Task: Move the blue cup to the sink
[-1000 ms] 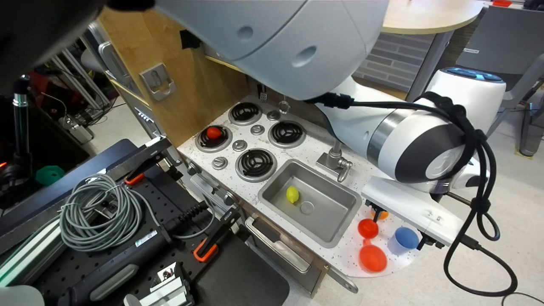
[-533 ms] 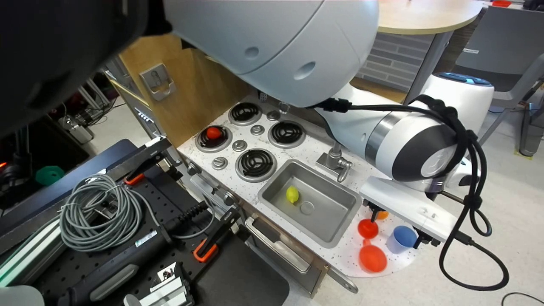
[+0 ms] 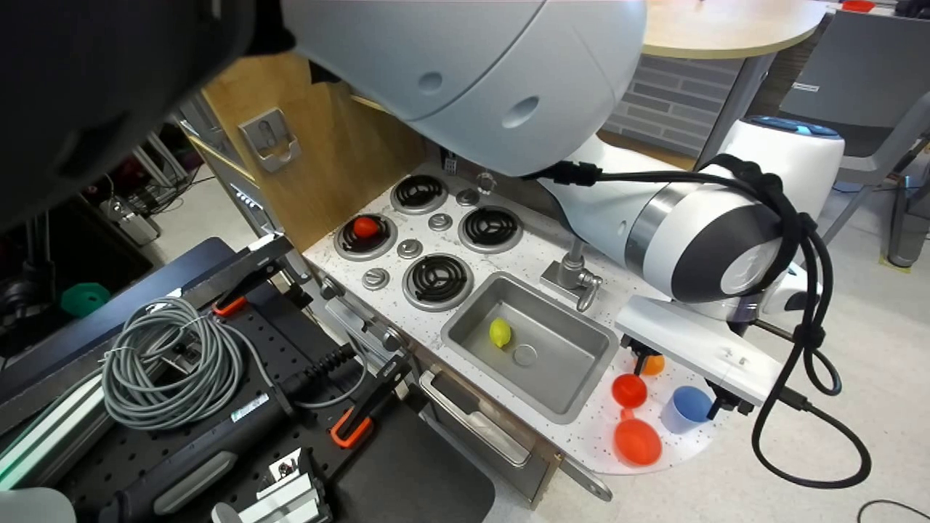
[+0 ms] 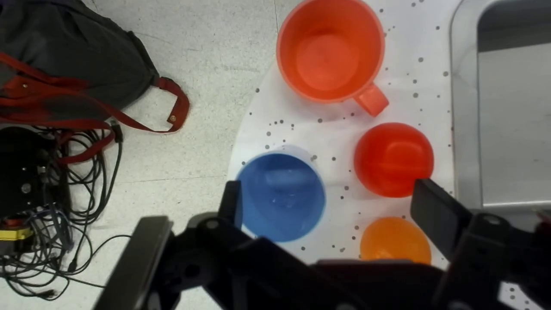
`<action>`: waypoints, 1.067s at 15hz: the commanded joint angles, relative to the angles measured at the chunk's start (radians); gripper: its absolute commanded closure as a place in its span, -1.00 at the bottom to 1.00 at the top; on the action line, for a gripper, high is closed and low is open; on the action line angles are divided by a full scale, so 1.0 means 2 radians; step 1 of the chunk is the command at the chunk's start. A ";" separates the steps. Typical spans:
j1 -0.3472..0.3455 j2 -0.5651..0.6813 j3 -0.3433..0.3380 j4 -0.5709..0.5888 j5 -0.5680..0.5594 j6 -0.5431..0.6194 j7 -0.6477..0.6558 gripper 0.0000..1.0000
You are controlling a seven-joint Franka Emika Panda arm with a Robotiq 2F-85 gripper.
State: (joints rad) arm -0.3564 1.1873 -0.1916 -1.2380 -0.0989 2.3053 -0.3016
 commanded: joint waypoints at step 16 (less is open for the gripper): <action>0.015 0.016 -0.003 0.014 -0.008 -0.003 0.054 -1.00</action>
State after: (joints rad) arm -0.3358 1.1909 -0.1893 -1.2398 -0.0989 2.3078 -0.2303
